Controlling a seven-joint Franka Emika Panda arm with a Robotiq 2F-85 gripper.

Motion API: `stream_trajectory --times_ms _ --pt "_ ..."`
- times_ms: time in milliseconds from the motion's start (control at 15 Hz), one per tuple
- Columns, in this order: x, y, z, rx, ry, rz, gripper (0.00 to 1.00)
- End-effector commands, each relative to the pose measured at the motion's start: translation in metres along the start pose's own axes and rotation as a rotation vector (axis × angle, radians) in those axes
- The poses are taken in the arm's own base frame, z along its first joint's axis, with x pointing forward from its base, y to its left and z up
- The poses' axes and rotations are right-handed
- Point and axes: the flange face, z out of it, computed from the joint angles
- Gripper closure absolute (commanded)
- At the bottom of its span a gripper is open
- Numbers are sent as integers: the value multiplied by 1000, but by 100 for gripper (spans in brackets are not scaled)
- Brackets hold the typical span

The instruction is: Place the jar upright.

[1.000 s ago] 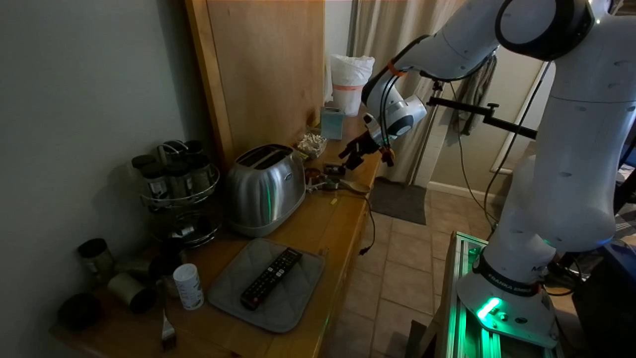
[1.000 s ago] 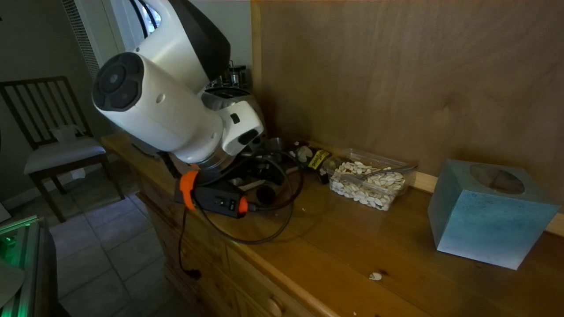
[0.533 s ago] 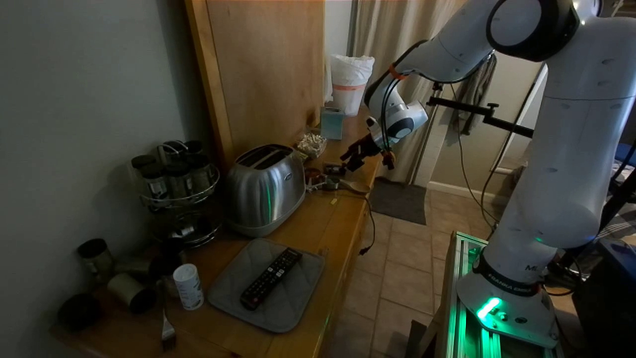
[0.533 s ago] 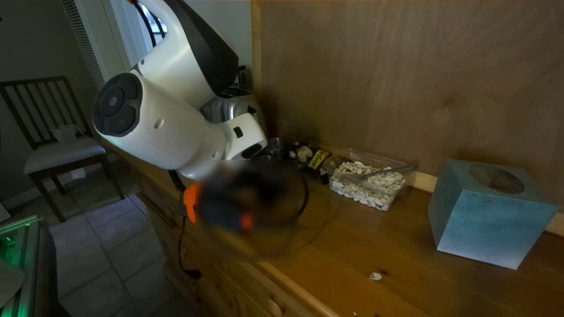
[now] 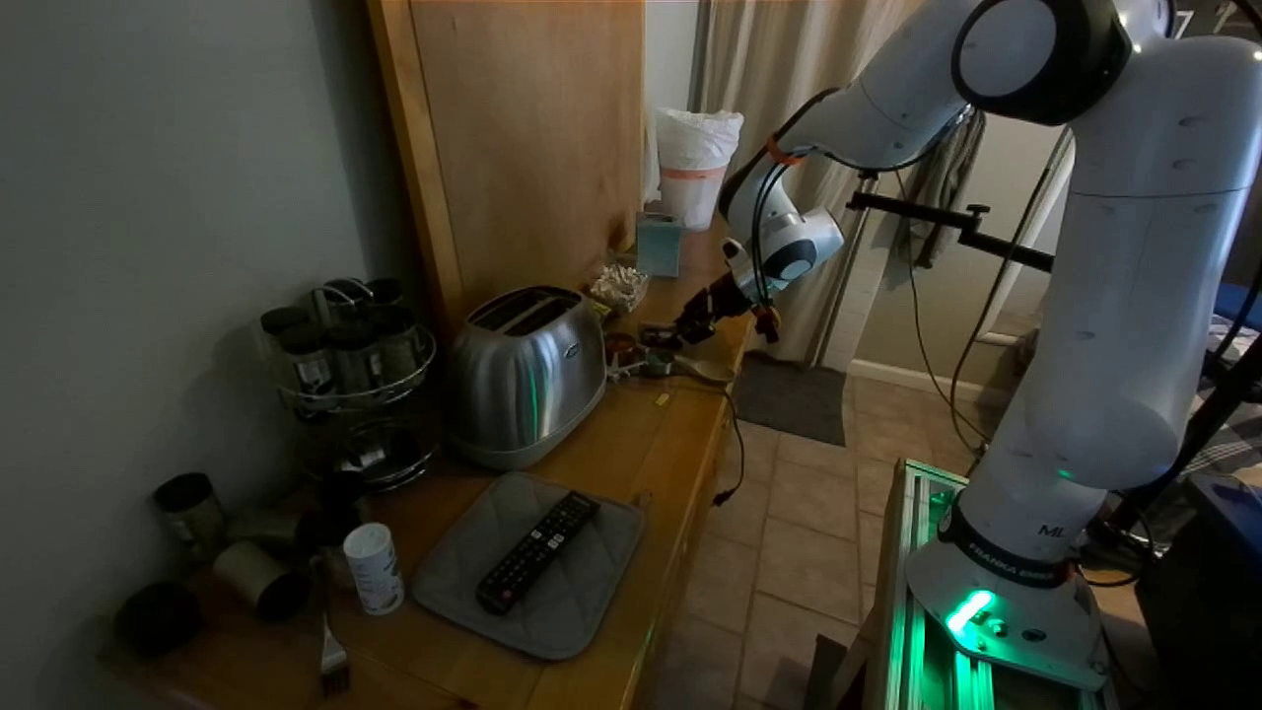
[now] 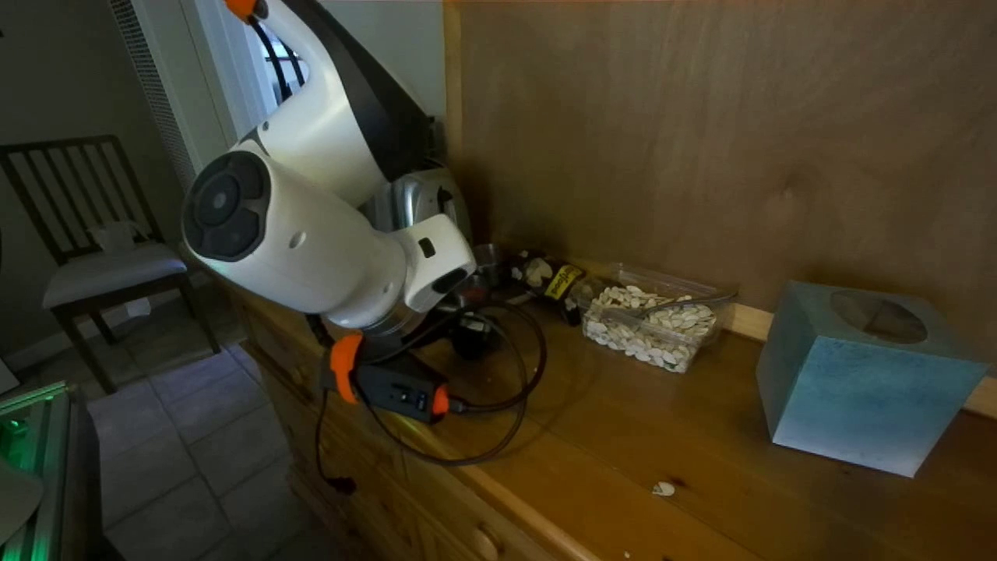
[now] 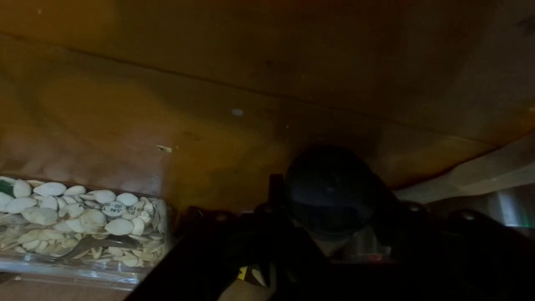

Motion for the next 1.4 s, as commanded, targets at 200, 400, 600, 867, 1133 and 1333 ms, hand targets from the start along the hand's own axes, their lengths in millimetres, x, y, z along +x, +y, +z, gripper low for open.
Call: stream_trajectory --times_ms 200,400,600,867,1133,1333 --pt "18 -1 -25 -62 -86 53 76" --pt "33 8 -46 -156 -222 -2 76" --pt "29 12 -45 -230 -358 -67 76" --pt "15 18 -43 -286 -512 -167 76" --pt "24 30 -53 -296 -536 -209 51" --pt "22 36 -53 -309 -583 -232 51"
